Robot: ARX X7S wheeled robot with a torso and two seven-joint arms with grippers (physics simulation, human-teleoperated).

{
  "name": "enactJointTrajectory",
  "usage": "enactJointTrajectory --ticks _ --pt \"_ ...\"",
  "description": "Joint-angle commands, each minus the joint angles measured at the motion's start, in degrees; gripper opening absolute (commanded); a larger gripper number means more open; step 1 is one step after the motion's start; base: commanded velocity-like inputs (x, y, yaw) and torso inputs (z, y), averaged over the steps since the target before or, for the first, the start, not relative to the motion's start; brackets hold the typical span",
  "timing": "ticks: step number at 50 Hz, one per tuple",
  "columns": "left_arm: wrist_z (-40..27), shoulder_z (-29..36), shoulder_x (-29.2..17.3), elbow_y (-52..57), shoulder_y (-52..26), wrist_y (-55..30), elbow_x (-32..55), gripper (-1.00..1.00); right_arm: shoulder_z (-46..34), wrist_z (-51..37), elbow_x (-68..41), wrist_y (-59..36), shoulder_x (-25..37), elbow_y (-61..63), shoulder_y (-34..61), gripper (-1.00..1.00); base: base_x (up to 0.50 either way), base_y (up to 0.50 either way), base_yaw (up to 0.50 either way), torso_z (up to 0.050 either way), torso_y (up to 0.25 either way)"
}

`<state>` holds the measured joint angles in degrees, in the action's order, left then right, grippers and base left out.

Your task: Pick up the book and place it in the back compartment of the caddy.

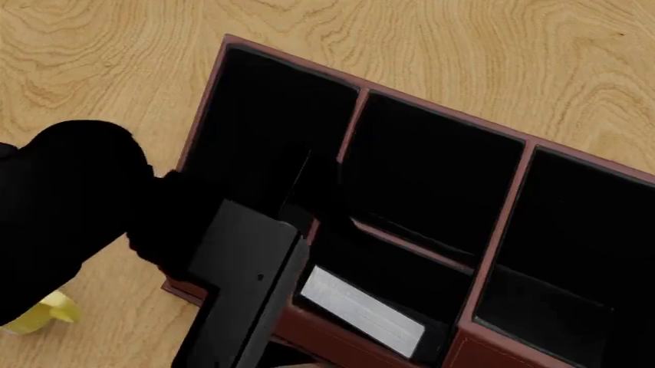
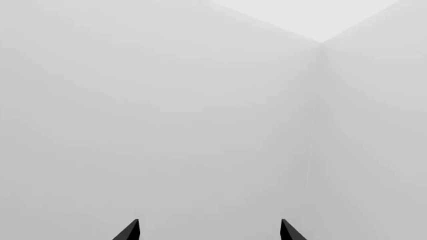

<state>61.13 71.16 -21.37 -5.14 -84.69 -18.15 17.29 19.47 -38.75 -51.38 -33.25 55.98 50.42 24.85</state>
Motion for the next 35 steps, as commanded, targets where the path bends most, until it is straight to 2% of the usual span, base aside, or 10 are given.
enactJointTrajectory --ticks 1,22,35 --pt "-1.46 -2.56 -4.39 5.98 -0.10 -3.14 2.81 1.00 -0.22 -0.29 -0.41 -0.10 0.21 0.20 0.42 1.00 0.00 0.00 0.00 0.000 0.000" --pt "-5.54 -8.96 -10.51 12.29 -0.53 -8.91 9.25 1.00 -2.69 -0.82 -0.14 -0.24 0.23 0.12 2.23 1.00 0.00 0.00 0.00 0.000 0.000" --pt "-11.34 -16.81 -13.36 15.34 -0.27 -13.97 17.29 1.00 -2.21 -1.79 -1.80 -0.92 1.00 0.97 2.96 1.00 0.00 0.00 0.00 0.000 0.000"
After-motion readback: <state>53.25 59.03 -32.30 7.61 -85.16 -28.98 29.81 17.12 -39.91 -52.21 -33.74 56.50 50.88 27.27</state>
